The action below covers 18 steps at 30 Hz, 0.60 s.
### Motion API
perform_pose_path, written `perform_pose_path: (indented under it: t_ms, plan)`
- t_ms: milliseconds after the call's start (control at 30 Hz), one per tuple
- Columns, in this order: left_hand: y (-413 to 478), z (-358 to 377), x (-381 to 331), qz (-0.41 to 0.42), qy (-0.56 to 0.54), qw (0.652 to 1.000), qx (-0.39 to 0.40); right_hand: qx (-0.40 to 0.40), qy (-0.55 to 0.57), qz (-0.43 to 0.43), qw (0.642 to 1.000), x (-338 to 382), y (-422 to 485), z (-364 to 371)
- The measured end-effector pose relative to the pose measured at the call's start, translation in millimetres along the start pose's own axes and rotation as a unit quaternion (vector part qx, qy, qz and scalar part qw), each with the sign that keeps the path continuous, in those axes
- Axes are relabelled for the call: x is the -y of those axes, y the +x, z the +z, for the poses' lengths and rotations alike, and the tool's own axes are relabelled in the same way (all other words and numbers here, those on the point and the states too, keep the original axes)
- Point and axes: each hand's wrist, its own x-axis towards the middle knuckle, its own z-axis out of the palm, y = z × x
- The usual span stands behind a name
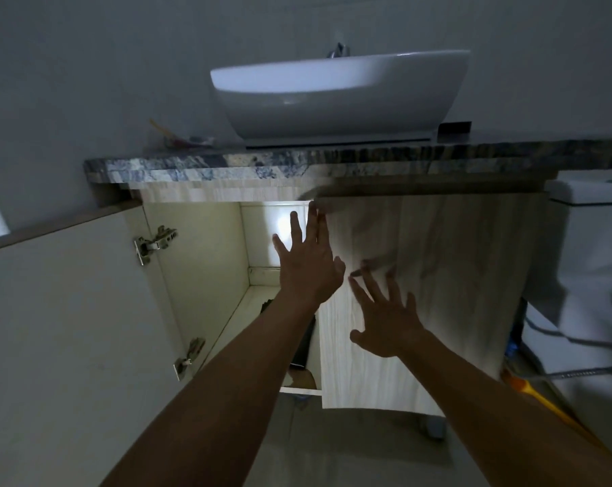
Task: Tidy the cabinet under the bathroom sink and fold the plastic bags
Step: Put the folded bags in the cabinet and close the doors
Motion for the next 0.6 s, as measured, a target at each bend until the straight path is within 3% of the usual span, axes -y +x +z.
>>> perform_pose_path:
  t_ms: [100, 233, 433, 600]
  plan:
    - [-3.5, -7.4, 5.0, 0.016, -0.012, 1.000, 0.020, -0.013, -0.007, -0.001, 1.000, 5.8, -4.3, 6.1]
    - [-33.4, -39.2, 29.7, 0.010, -0.029, 1.000, -0.002, -0.032, 0.080, -0.056, 0.995, 49.0, -14.7, 9.1]
    - [-94.4, -129.6, 135.1, -0.102, 0.060, 0.992, -0.039, -0.072, 0.192, -0.219, 0.954, 195.7, -23.5, -3.7]
    - [-144.5, -208.8, 212.3, -0.217, 0.149, 0.963, -0.064, -0.067, 0.271, -0.308, 0.910, 313.7, -44.0, -29.7]
